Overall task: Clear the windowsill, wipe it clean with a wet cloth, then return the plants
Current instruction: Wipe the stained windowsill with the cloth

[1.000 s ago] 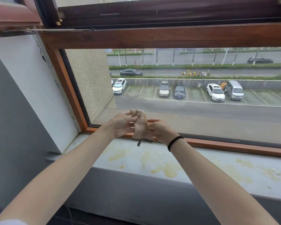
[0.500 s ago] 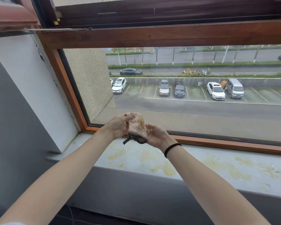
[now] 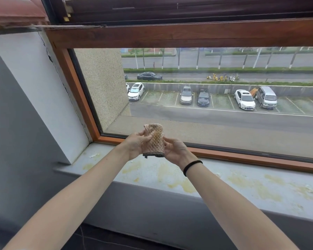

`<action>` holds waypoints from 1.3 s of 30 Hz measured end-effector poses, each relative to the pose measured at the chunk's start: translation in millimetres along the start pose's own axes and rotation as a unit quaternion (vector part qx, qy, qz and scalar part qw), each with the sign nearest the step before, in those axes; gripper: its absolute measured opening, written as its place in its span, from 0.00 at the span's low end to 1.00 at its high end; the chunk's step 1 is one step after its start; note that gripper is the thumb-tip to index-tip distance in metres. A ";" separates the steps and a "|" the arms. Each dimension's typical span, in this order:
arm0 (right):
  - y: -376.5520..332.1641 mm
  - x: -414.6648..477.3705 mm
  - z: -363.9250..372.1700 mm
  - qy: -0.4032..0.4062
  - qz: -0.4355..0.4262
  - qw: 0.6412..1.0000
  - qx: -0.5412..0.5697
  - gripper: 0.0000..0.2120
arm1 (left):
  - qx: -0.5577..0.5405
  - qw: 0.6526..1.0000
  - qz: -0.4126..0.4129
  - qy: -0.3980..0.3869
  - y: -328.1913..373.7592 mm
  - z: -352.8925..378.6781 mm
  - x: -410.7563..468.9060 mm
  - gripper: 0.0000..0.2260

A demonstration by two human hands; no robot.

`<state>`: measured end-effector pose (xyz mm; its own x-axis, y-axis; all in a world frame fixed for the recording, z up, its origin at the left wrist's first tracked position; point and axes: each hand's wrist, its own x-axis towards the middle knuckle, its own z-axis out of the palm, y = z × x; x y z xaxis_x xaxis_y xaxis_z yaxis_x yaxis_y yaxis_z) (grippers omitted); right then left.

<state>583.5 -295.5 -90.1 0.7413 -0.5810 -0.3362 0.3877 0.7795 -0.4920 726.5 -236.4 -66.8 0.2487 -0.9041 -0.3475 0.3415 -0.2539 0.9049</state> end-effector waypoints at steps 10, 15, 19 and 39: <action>-0.6 0.4 -11.2 0.036 -0.036 0.998 -0.024 0.18 | -0.068 0.992 -0.097 -0.042 -32.1 10.3 2.3 0.25; -3.3 -4.8 -17.3 0.131 0.004 0.981 -0.143 0.10 | -0.200 0.978 -0.064 0.009 -44.9 34.2 7.2 0.26; -8.7 -11.5 -32.2 0.183 0.046 0.964 -0.190 0.02 | -0.260 0.964 -0.033 0.045 -53.4 32.4 9.7 0.21; 94.6 85.9 27.1 0.137 0.005 0.887 -0.440 0.13 | -0.105 0.947 -0.018 0.304 -48.5 -165.3 -12.1 0.07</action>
<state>698.7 -265.3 -143.7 0.5351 -0.7038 -0.4672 -0.2862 0.3693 -0.8841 856.7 -156.4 -147.1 0.6877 -0.5139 -0.5128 0.5171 -0.1491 0.8428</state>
